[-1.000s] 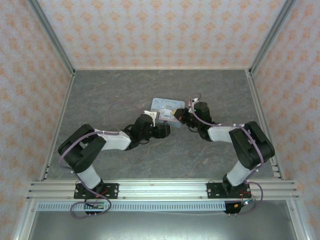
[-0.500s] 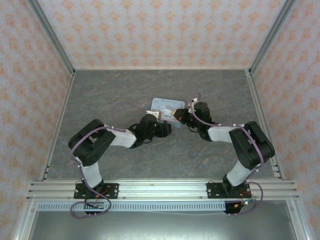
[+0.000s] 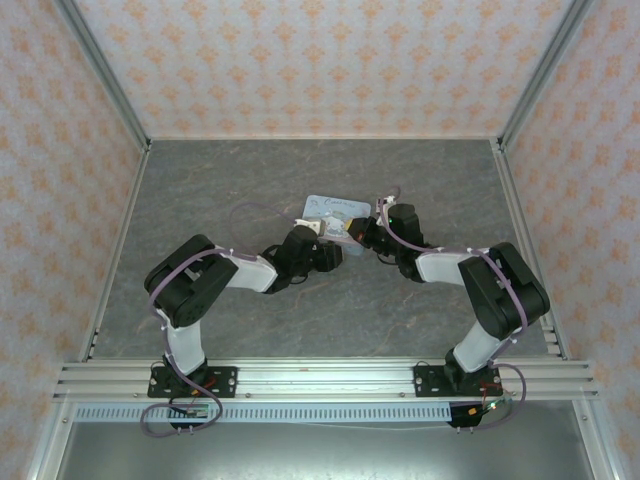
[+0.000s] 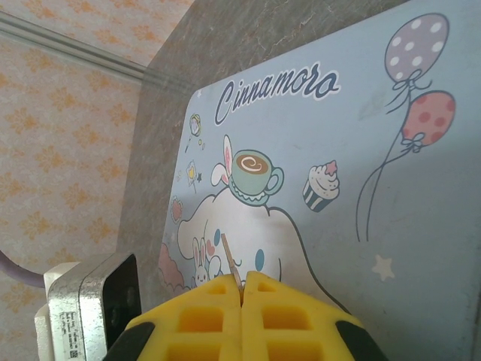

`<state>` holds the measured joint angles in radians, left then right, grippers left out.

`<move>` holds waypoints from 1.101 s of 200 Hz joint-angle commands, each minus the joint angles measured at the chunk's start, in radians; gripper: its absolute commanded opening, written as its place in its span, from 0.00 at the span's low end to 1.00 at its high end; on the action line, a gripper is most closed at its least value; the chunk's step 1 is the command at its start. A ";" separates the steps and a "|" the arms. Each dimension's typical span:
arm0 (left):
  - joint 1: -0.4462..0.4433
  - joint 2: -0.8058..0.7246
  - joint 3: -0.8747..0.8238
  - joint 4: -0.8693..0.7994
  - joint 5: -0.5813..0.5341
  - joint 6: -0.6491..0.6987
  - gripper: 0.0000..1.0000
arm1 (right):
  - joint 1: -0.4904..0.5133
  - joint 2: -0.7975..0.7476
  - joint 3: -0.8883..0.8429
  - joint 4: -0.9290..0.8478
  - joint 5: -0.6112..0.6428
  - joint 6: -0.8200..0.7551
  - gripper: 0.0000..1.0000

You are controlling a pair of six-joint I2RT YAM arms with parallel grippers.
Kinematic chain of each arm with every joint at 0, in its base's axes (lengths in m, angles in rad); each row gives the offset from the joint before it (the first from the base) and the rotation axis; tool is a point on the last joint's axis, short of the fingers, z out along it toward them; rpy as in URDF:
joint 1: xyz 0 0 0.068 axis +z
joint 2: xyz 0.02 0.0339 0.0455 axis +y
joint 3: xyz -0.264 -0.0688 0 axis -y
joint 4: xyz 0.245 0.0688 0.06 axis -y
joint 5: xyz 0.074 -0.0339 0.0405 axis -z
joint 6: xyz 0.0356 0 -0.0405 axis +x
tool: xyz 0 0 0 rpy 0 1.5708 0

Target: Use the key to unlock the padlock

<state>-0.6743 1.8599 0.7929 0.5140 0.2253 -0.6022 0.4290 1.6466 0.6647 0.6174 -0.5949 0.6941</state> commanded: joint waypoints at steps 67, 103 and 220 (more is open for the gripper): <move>-0.013 0.069 0.033 0.063 -0.009 -0.061 0.43 | 0.001 0.012 -0.011 -0.116 -0.010 -0.024 0.00; -0.018 0.082 0.040 0.065 -0.021 -0.077 0.38 | 0.004 0.010 -0.010 -0.117 -0.010 -0.022 0.00; -0.023 0.056 0.046 0.029 -0.025 -0.089 0.23 | 0.006 -0.054 0.001 -0.094 -0.005 -0.052 0.00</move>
<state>-0.6861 1.9133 0.8234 0.5663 0.1997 -0.6815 0.4290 1.6363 0.6666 0.6003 -0.5911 0.6796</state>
